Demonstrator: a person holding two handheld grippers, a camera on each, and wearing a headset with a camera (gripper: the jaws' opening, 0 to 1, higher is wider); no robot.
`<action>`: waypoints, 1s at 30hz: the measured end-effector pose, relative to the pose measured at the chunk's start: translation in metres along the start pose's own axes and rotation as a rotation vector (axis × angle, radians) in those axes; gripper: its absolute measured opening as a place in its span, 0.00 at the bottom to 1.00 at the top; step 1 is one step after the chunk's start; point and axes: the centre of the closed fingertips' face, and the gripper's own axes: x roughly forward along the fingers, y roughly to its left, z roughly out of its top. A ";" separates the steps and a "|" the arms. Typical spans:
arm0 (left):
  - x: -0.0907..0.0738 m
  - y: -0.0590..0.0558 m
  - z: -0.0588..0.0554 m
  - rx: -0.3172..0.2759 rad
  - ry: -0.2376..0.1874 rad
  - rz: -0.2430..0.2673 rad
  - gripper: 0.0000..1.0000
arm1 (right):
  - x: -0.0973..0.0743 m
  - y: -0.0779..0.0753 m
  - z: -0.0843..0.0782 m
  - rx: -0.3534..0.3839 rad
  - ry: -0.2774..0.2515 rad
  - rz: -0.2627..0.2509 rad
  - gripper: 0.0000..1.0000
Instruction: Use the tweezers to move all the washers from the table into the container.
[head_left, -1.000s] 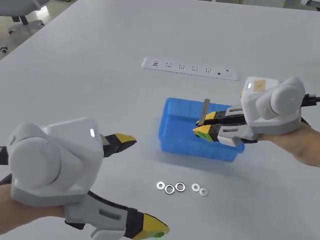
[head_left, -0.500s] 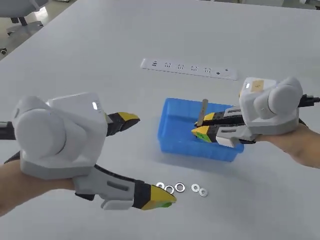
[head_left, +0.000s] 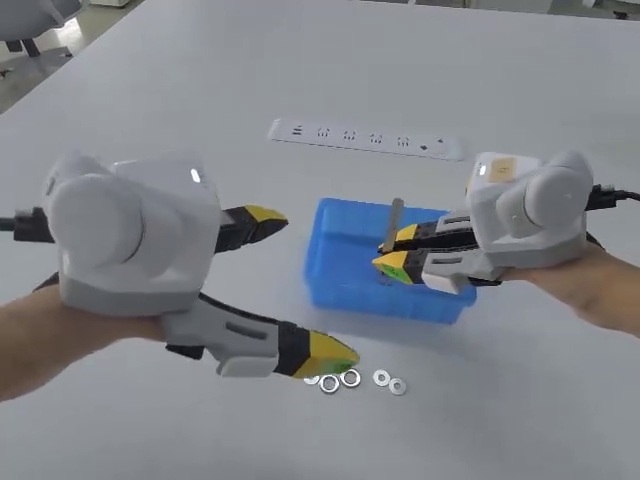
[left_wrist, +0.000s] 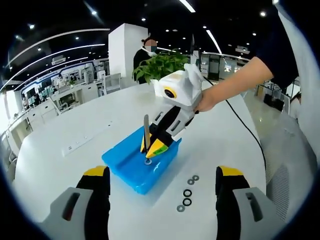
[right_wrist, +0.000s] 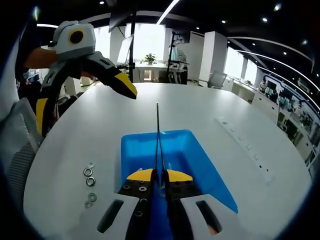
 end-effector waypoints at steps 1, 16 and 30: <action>0.005 0.004 0.004 0.003 0.005 -0.005 0.91 | -0.001 0.000 0.001 -0.003 0.001 0.001 0.09; 0.047 0.020 0.039 0.123 -0.020 -0.072 0.69 | -0.008 -0.001 0.006 -0.038 0.005 -0.005 0.10; 0.053 0.006 0.055 0.169 -0.036 -0.169 0.29 | -0.007 0.005 0.008 -0.052 0.008 0.010 0.10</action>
